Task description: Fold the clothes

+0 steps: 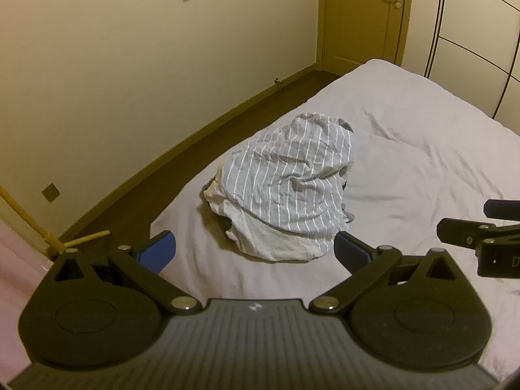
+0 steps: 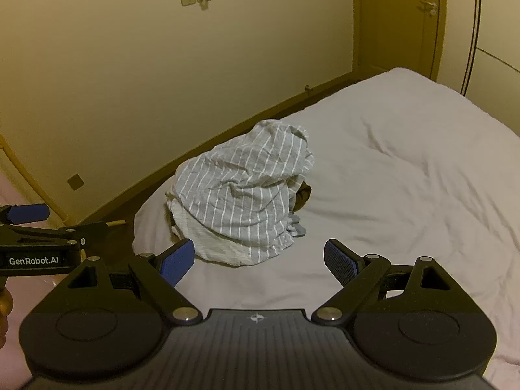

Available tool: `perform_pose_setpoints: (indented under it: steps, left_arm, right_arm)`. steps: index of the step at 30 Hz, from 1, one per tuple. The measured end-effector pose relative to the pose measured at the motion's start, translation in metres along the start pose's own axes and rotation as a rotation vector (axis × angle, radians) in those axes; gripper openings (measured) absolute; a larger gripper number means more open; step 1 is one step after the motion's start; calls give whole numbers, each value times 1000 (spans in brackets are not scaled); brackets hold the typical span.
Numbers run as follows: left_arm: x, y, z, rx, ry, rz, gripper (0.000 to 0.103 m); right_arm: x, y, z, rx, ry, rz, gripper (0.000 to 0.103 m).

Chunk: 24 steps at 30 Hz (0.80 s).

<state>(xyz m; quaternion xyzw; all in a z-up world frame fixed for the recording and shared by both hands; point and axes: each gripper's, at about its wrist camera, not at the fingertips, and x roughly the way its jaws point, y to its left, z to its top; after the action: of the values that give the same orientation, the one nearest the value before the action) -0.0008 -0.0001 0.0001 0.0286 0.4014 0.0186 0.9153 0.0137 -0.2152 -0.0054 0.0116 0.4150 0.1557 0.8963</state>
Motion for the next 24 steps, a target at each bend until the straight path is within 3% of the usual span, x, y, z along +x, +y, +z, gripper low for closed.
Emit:
perform_pose_setpoints:
  steps: [10, 24]
  left_arm:
    - [-7, 3, -4, -28, -7, -33, 102]
    - [-7, -11, 2, -21, 12, -23, 102]
  right_arm:
    - [2, 2, -3, -4, -2, 6, 89]
    - [-2, -8, -4, -6, -5, 17, 89]
